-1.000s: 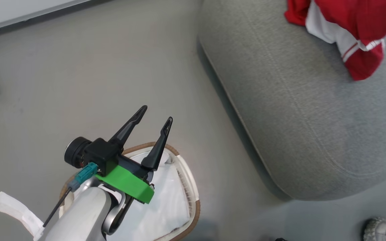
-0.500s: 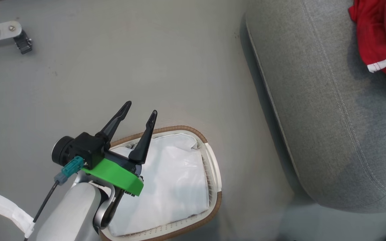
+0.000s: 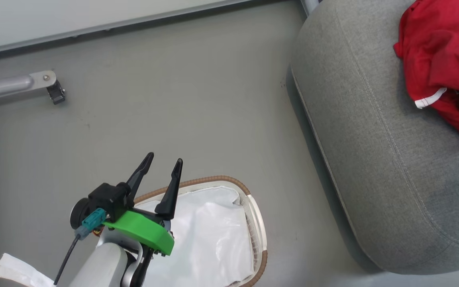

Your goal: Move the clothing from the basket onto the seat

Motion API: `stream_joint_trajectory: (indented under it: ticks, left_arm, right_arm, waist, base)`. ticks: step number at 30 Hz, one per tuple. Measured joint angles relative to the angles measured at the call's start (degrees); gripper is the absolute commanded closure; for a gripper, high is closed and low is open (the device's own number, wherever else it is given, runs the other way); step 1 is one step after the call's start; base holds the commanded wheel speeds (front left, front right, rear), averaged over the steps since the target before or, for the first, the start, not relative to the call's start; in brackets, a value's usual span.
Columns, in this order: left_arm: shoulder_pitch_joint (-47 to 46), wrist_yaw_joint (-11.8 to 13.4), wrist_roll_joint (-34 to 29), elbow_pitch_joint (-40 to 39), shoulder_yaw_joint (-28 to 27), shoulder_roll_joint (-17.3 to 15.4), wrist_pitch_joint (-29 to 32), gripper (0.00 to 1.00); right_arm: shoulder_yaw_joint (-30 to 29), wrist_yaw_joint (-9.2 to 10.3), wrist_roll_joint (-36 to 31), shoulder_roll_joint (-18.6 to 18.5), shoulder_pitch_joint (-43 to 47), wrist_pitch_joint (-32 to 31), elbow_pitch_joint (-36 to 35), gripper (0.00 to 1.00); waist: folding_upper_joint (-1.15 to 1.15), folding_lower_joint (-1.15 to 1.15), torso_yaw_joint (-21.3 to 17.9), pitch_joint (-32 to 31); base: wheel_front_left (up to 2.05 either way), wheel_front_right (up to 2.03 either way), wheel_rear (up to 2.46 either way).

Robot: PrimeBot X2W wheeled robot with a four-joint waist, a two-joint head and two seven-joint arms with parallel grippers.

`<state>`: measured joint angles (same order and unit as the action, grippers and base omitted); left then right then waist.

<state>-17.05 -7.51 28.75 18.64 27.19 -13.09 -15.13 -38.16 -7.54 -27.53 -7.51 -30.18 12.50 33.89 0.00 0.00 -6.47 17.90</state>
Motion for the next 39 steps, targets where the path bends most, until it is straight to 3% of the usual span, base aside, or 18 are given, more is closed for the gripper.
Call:
stream_joint_trajectory:
  ticks: [3, 9, 12, 21, 32, 39]
  left_arm:
    - [1.5, 0.0, -0.2, 1.1, -0.9, 1.1, 0.0, 0.00]
    - [4.1, 0.0, -1.1, 3.3, -3.1, 2.8, 0.0, 0.00]
    - [4.8, 0.0, -1.6, 4.3, -4.3, 3.5, 0.0, 0.00]
    - [7.4, 0.0, -5.4, 6.1, -11.8, 4.8, 0.0, 0.00]
    - [12.0, 0.0, -15.5, 3.6, -23.3, 6.6, 0.0, 0.00]
    - [14.9, 0.0, -18.0, 4.1, -26.5, 7.9, 0.0, 0.00]
  right_arm:
    - [0.8, 0.01, 0.7, 0.6, 3.2, 0.8, 0.9, 0.00]
    - [8.7, 0.00, 3.7, 3.3, 8.8, 2.3, 3.0, 0.00]
    - [15.1, 0.01, 8.2, 4.1, 10.2, 2.4, 2.8, 0.00]
    - [32.9, 0.01, 23.9, 4.8, 11.9, 2.5, -6.7, 0.00]
    - [38.4, 0.01, 30.8, 4.8, 14.9, 2.5, -9.4, 0.00]
    - [38.7, 0.01, 32.6, 4.7, 17.4, 2.5, -7.5, 0.00]
  waist:
    - [0.00, 0.00, 0.3, -2.1]
    - [0.00, 0.00, 1.3, -6.0]
    - [0.00, 0.00, 2.4, -7.6]
    - [0.00, -0.01, 6.8, -11.1]
    - [0.00, -0.01, 11.6, -15.4]
    - [0.00, -0.01, 13.2, -17.3]
  base:
    - [0.00, 0.00, 0.00]
    - [0.00, 0.00, 0.00]
    - [0.00, 0.00, 0.00]
    - [0.00, 0.00, 0.00]
    - [0.00, 0.00, 0.00]
    - [0.00, 0.00, 0.00]
